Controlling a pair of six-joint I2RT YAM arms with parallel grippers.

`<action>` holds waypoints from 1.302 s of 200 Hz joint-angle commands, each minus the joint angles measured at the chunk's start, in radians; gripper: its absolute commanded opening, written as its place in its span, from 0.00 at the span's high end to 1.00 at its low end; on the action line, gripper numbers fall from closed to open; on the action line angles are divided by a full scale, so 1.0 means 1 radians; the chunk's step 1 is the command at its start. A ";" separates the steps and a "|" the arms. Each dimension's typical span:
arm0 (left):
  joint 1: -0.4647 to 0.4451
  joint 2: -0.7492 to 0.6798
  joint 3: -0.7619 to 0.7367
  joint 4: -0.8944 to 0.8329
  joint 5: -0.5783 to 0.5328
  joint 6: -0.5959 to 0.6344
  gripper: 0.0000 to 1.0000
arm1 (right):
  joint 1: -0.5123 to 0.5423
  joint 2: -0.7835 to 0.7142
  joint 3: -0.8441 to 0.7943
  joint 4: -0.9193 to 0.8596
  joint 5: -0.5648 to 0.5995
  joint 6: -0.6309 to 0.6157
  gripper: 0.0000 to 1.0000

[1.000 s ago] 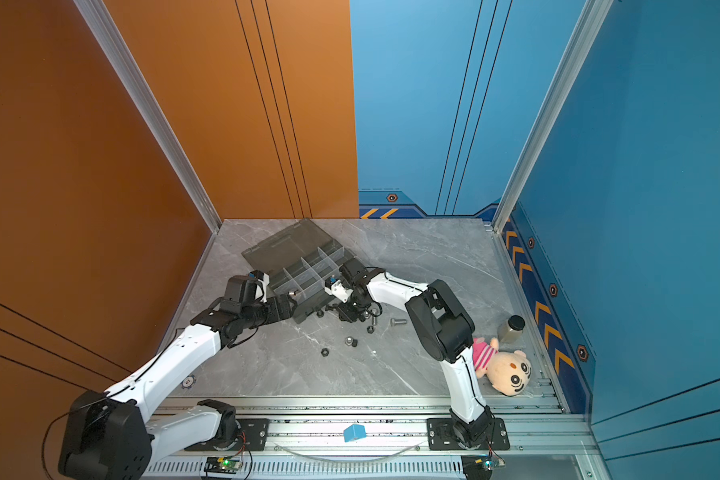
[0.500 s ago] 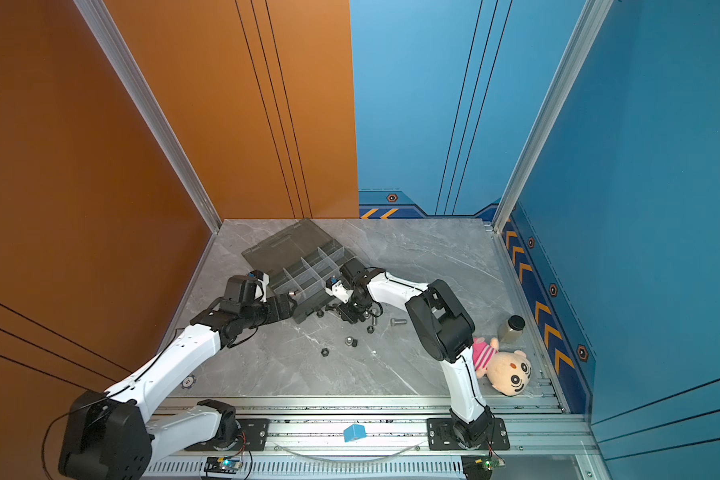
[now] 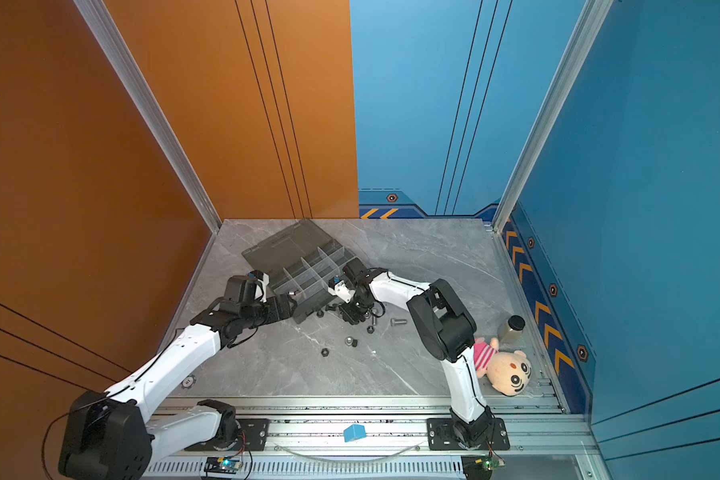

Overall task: Sort the screws and nuts into containers
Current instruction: 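Lift the wing nut with the right gripper and carry it over the box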

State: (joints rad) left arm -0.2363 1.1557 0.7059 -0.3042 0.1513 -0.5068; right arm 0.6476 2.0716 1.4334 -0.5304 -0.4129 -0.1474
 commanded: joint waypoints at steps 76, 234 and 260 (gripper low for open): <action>0.043 -0.047 -0.039 0.030 0.077 -0.041 0.02 | -0.022 -0.196 -0.015 0.094 -0.124 0.122 1.00; 0.146 -0.153 -0.127 0.040 0.148 -0.061 0.02 | 0.147 0.093 0.532 0.095 0.012 0.234 1.00; 0.162 -0.155 -0.130 0.037 0.160 -0.055 0.02 | 0.157 0.170 0.590 0.132 0.018 0.280 1.00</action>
State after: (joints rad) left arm -0.0914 1.0161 0.5900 -0.2703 0.2741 -0.5697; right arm 0.7982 2.1864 1.9617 -0.4091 -0.4240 0.0700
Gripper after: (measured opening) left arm 0.979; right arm 0.070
